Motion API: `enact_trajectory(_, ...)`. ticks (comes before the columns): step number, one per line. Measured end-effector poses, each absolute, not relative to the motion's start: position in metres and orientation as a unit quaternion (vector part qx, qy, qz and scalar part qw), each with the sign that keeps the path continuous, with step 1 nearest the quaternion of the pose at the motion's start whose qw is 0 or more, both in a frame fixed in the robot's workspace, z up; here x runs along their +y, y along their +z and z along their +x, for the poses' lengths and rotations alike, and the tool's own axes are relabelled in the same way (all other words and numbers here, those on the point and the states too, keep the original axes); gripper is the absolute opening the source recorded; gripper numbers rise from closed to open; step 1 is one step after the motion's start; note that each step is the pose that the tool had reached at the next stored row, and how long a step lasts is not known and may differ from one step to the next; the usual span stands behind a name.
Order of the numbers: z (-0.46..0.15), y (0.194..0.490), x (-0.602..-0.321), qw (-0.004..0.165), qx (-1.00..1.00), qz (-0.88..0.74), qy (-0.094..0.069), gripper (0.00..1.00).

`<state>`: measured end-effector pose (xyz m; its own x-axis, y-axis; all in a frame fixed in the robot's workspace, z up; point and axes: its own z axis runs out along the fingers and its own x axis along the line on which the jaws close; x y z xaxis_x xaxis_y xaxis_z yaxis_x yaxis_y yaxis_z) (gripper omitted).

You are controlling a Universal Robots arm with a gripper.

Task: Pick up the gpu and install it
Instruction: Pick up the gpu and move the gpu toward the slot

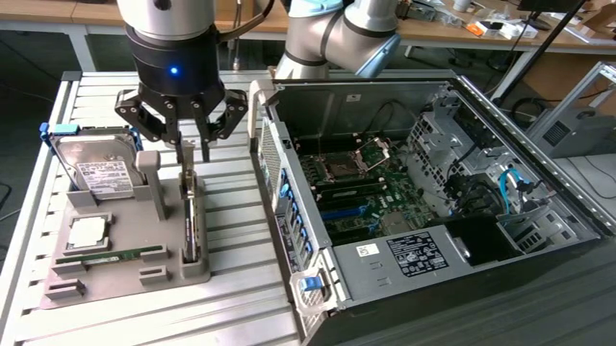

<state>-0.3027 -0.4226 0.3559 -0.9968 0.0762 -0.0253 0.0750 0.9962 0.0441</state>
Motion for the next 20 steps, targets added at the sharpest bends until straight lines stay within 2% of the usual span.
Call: enact_trajectory(20,-0.3048,0.3464,-0.4228,0.013,0.999,0.038,0.022,0.36)
